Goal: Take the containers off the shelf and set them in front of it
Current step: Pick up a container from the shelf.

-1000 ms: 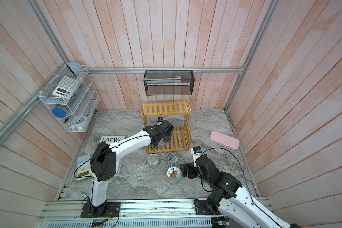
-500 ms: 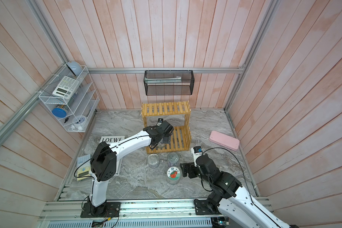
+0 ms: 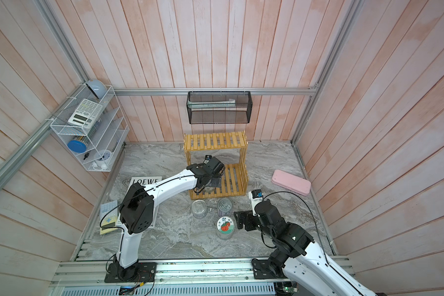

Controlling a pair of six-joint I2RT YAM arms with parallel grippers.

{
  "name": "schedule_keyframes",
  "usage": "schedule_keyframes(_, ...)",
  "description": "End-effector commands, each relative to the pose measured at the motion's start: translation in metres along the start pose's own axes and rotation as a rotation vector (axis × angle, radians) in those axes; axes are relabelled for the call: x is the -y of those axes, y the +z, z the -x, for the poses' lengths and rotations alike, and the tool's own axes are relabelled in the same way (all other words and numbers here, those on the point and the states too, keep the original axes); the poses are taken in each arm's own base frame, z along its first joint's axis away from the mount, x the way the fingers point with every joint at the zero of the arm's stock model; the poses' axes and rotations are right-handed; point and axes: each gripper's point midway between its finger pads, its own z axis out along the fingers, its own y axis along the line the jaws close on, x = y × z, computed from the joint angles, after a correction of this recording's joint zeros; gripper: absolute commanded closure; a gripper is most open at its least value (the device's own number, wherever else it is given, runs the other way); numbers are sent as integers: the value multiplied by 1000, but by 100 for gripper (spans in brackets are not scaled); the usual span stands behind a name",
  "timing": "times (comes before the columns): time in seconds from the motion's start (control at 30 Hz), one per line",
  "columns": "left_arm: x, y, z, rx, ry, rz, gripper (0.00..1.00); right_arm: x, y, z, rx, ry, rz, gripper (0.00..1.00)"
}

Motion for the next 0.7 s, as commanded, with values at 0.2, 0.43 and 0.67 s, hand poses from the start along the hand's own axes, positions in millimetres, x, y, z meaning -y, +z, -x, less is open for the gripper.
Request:
schedule_keyframes(0.2, -7, 16, -6, 3, 18, 42, 11, 5, 1, -6, -11, 0, -6, 2)
schedule_keyframes(0.43, -8, 14, -4, 18, 13, 41, 23, 7, 0, -7, -7, 9, -7, 2)
schedule_keyframes(0.67, -7, -2, 4, 83, -2, 1, 27, 7, 0, -6, -4, 10, -8, 2)
